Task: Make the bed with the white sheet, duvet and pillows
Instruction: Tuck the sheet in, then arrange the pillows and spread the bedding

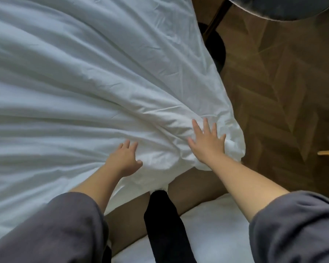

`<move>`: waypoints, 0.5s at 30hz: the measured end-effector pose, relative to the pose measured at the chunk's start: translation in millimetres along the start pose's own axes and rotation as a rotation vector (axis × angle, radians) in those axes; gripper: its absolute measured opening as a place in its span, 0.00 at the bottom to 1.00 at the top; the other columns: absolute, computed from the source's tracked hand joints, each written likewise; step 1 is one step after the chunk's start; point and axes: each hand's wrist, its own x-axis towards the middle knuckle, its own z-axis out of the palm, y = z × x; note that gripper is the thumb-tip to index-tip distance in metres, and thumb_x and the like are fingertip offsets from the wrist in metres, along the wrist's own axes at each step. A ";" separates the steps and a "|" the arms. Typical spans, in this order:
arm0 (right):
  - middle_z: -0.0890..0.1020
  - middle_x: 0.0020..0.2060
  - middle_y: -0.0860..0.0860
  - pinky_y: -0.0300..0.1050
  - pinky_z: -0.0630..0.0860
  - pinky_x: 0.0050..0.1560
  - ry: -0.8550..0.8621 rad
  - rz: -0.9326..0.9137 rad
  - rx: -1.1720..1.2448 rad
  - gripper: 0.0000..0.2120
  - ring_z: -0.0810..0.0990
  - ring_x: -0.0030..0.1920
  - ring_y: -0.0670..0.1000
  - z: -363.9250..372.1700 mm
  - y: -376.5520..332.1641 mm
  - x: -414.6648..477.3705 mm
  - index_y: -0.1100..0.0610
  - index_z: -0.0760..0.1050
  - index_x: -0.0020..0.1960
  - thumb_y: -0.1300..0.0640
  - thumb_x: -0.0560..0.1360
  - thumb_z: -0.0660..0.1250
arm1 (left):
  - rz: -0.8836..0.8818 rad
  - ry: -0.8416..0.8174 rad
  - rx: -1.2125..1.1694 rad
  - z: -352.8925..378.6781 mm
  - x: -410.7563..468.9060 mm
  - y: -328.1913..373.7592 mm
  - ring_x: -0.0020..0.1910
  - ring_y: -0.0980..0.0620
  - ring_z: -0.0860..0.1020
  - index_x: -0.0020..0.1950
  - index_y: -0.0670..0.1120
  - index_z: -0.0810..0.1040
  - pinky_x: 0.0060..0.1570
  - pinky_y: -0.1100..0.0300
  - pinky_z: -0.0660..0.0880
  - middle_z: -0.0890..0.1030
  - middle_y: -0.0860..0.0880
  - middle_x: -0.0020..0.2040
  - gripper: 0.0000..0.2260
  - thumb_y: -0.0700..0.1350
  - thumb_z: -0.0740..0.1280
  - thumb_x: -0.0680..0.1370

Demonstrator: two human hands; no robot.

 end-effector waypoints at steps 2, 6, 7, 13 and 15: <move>0.39 0.79 0.51 0.70 0.49 0.72 -0.010 -0.113 -0.056 0.31 0.41 0.78 0.60 1.2 -39.1 -14.8 0.42 0.37 0.79 0.38 0.81 0.47 | -0.047 0.015 -0.018 -0.2 -26.6 -23.3 0.78 0.45 0.50 0.80 0.50 0.48 0.72 0.47 0.61 0.46 0.46 0.80 0.33 0.52 0.61 0.80; 0.38 0.79 0.52 0.72 0.48 0.71 -0.033 -0.309 -0.199 0.32 0.39 0.78 0.61 7.5 -118.4 -50.0 0.43 0.37 0.79 0.38 0.81 0.48 | -0.130 0.087 -0.111 5.1 -77.2 -79.4 0.77 0.46 0.54 0.79 0.50 0.52 0.69 0.46 0.65 0.51 0.47 0.80 0.32 0.52 0.62 0.78; 0.39 0.79 0.52 0.73 0.48 0.71 -0.030 -0.332 -0.213 0.32 0.39 0.78 0.61 10.1 -123.7 -54.7 0.43 0.38 0.79 0.38 0.81 0.48 | -0.136 0.092 -0.124 8.7 -79.5 -84.5 0.77 0.46 0.55 0.79 0.50 0.53 0.69 0.46 0.65 0.52 0.47 0.79 0.32 0.52 0.63 0.78; 0.41 0.79 0.53 0.73 0.49 0.70 -0.090 -0.538 -0.419 0.42 0.41 0.78 0.62 30.7 -238.2 -105.1 0.44 0.37 0.79 0.35 0.77 0.59 | -0.194 0.112 -0.093 35.0 -154.3 -210.3 0.77 0.45 0.53 0.79 0.51 0.51 0.71 0.45 0.62 0.52 0.46 0.79 0.36 0.55 0.65 0.77; 0.42 0.79 0.53 0.73 0.48 0.70 -0.116 -0.578 -0.484 0.47 0.42 0.78 0.62 55.1 -279.9 -111.8 0.44 0.37 0.79 0.35 0.74 0.65 | -0.206 0.096 -0.003 51.5 -163.0 -263.3 0.78 0.44 0.49 0.79 0.51 0.49 0.73 0.44 0.59 0.49 0.46 0.80 0.37 0.56 0.66 0.76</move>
